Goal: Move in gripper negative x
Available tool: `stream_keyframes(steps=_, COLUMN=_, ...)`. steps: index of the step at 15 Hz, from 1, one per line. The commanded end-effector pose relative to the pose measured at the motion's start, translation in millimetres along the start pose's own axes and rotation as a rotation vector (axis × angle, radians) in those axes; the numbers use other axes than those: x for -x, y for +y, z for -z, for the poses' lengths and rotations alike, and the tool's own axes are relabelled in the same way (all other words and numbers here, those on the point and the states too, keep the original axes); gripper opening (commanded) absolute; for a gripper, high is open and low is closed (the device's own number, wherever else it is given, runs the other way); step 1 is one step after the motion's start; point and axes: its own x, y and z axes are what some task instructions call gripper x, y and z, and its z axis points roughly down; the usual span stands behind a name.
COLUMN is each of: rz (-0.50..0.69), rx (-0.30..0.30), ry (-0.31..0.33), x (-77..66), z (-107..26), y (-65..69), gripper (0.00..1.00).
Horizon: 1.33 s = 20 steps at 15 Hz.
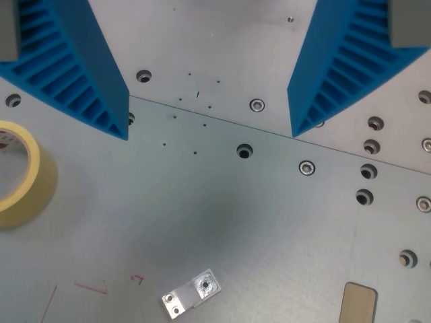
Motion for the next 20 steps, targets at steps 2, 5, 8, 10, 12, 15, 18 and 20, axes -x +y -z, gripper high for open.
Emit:
stream_keyframes(steps=2, rz=0.000, rx=0.002, ry=0.008, x=10.3, z=3.2, y=-0.1, gripper=1.00)
stream_keyframes(steps=5, rz=0.000, rx=0.002, ry=0.008, x=25.3, z=3.1, y=-0.1, gripper=1.00)
stream_keyframes(steps=8, rz=0.000, rx=0.002, ry=0.008, x=40.3, z=3.0, y=-0.1, gripper=1.00)
stream_keyframes(steps=10, rz=0.000, rx=0.002, ry=0.008, x=50.3, z=2.9, y=-0.1, gripper=1.00)
stream_keyframes(steps=12, rz=0.000, rx=0.002, ry=0.008, x=60.3, z=2.8, y=-0.1, gripper=1.00)
stream_keyframes(steps=15, rz=0.000, rx=0.002, ry=0.008, x=75.3, z=2.7, y=-0.1, gripper=1.00)
stream_keyframes(steps=18, rz=0.000, rx=0.002, ry=0.008, x=90.3, z=2.6, y=-0.1, gripper=1.00)
stream_keyframes(steps=20, rz=0.000, rx=0.002, ry=0.008, x=100.3, z=2.5, y=-0.1, gripper=1.00)
